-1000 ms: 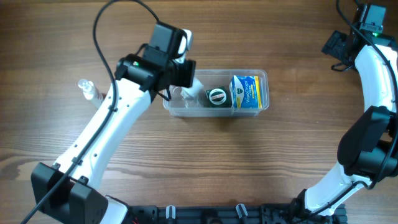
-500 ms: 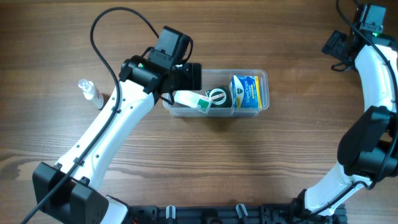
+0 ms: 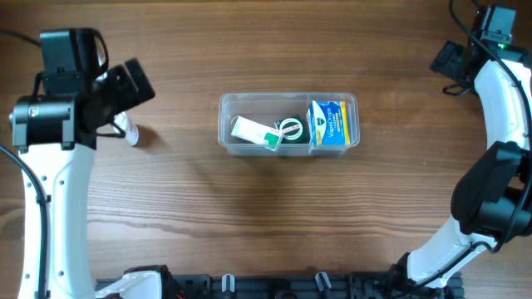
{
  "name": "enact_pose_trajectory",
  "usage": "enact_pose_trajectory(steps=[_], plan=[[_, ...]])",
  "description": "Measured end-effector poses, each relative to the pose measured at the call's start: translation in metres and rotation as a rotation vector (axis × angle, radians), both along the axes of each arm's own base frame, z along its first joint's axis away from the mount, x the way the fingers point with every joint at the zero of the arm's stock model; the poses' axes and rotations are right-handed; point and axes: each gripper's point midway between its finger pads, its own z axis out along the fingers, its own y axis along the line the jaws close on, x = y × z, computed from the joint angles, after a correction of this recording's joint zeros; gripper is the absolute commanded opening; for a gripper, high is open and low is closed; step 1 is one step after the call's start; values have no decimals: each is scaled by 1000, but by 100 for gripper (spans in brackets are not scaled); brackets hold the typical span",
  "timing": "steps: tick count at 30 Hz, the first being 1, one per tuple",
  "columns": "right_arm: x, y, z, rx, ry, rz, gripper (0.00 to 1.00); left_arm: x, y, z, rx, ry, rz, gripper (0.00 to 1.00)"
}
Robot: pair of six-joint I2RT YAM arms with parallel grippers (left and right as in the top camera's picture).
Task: Pack container
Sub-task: 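Release the Panadol box and move the left gripper to the spray bottle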
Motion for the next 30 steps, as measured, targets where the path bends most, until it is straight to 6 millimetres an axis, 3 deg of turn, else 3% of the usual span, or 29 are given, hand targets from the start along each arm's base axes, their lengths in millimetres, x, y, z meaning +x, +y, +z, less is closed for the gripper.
enact_pose_trajectory(steps=[2, 8, 15, 24, 30], plan=[[0, 0, 0, 0, 0, 0, 100, -10, 11, -19, 12, 101, 13, 100], [0, 0, 0, 0, 0, 0, 100, -13, 54, -60, 17, 265, 89, 100], [0, 0, 0, 0, 0, 0, 100, -10, 55, -95, -22, 388, -12, 100], [0, 0, 0, 0, 0, 0, 100, 5, 57, -154, -56, 529, -58, 100], [0, 0, 0, 0, 0, 0, 100, 21, 64, -155, -26, 472, -88, 98]])
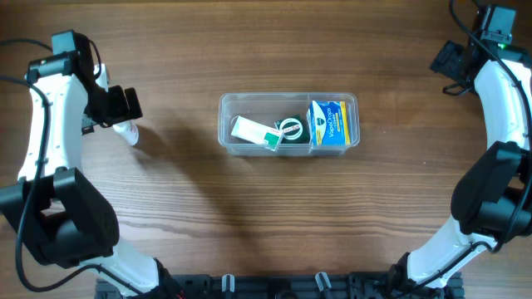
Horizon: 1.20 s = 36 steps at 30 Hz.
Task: Pack container
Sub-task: 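Release the Panadol box and move the left gripper to the spray bottle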
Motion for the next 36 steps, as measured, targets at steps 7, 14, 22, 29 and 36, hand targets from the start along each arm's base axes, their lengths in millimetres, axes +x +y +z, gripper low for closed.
enact_pose_trajectory(steps=[7, 14, 22, 29, 36], plan=[[0, 0, 0, 0, 0, 0, 100, -1, 14, -2, 2, -4, 32, 98], [0, 0, 0, 0, 0, 0, 100, -1, 14, -21, -12, 46, 23, 98], [0, 0, 0, 0, 0, 0, 100, 4, 15, -24, -6, 33, -16, 95], [0, 0, 0, 0, 0, 0, 100, 8, 16, -28, -3, 28, -27, 78], [0, 0, 0, 0, 0, 0, 100, 8, 12, -46, -37, 67, -36, 75]])
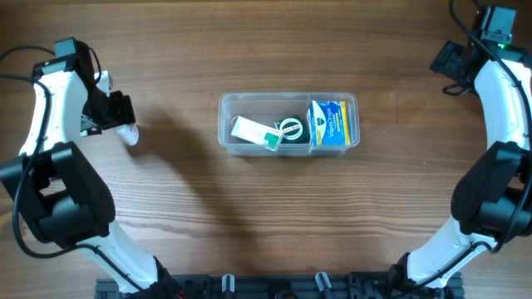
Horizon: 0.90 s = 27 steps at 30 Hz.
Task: Pack container
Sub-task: 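Release the Panadol box and move the left gripper to the spray bottle, then close the left gripper on the white spray bottle and lift it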
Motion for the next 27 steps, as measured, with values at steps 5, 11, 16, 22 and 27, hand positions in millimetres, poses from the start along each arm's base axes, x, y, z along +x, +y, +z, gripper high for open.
enact_pose_trajectory(steps=[5, 11, 16, 22, 27], plan=[[0, 0, 0, 0, 0, 0, 100, 1, 0, 0, -1, -2, 0, 72], [0, 0, 0, 0, 0, 0, 100, 5, 1, 0, 6, -19, -11, 56], [0, 0, 0, 2, 0, 1, 100, 9, 2, 1, 7, -35, -22, 35], [0, 0, 0, 2, -1, 2, 100, 9, 0, 1, 0, -37, -24, 29], [0, 0, 0, 3, -1, 1, 100, 9, -1, 1, -11, -39, -26, 32]])
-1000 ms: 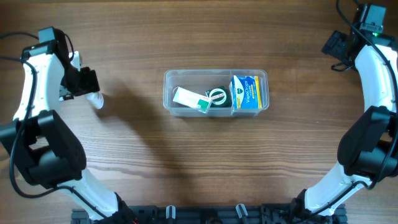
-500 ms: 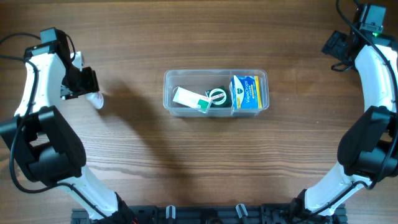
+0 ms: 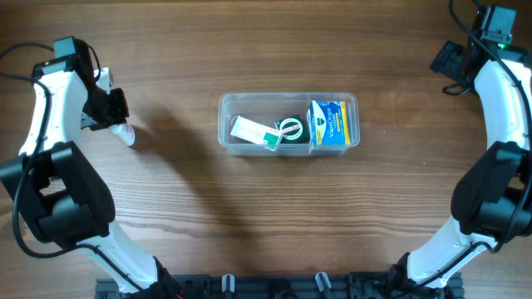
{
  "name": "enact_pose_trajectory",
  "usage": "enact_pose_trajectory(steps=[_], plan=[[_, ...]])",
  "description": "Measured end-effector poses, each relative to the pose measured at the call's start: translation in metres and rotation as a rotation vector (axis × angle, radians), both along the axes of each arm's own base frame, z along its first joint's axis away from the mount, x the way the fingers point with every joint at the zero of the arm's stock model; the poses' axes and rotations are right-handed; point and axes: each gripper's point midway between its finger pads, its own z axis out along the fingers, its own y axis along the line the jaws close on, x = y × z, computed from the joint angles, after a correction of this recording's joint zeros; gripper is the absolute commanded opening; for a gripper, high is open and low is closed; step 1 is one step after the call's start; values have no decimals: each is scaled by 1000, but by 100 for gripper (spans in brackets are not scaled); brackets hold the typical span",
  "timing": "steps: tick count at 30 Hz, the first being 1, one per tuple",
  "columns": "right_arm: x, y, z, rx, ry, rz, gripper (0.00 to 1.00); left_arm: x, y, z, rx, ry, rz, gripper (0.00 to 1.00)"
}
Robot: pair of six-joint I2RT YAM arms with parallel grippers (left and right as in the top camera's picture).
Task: Pack container
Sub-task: 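Close the left gripper on the white spray bottle and lift it, then carry the spray bottle with the left gripper into the container's left end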
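A clear plastic container sits mid-table. It holds a white tube with a green cap, a green item with a white ring and a blue lozenge box. A small white object lies on the wood at the far left. My left gripper hangs right over its upper end, and the dark wrist hides the fingers. My right gripper stays at the far right corner, away from the container, its fingers too small to read.
The left arm curves down the left edge and the right arm down the right edge. A black rail runs along the table's front edge. Bare wood surrounds the container.
My left gripper has shifted slightly left and up, and the white object's visible end now lies a little further left. The right arm and the container's contents are unchanged.
The left arm first stood high over the white object at the far left. It then showed lower, with the wrist closing over the object's upper end, and now sits right on it. The container and right arm stayed as they were.
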Motion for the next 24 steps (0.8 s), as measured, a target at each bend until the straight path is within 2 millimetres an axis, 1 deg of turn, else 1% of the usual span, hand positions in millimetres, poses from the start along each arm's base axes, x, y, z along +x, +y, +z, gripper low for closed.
enact_pose_trajectory(steps=[1, 4, 6, 9, 10, 12, 14, 15, 16, 18, 21, 22, 23, 24], plan=[[0, 0, 0, 0, 0, 0, 100, 0, -1, 0, -6, -2, 0, 29], [0, 0, 0, 0, 0, 0, 100, 3, -7, 1, -40, -15, -4, 30], [0, 0, 0, 0, 0, 0, 100, 8, -14, 7, -82, -38, -9, 29], [0, 0, 0, 0, 0, 0, 100, 16, -19, 25, -102, -85, -19, 30], [0, 0, 0, 0, 0, 0, 100, 17, -22, 35, -100, -108, -28, 30], [0, 0, 0, 0, 0, 0, 100, 20, -38, 58, -93, -161, -69, 30], [0, 0, 0, 0, 0, 0, 100, 23, -65, 81, -85, -219, -139, 30], [0, 0, 0, 0, 0, 0, 100, 24, -77, 90, -88, -240, -167, 30], [0, 0, 0, 0, 0, 0, 100, 24, -106, 110, -100, -293, -230, 30], [0, 0, 0, 0, 0, 0, 100, 22, -133, 127, -112, -338, -281, 30], [0, 0, 0, 0, 0, 0, 100, 10, -207, 170, -163, -463, -429, 29], [0, 0, 0, 0, 0, 0, 100, 7, -220, 175, -178, -480, -456, 29], [0, 0, 0, 0, 0, 0, 100, 2, -239, 181, -196, -496, -492, 30], [0, 0, 0, 0, 0, 0, 100, -2, -252, 181, -211, -495, -517, 31]])
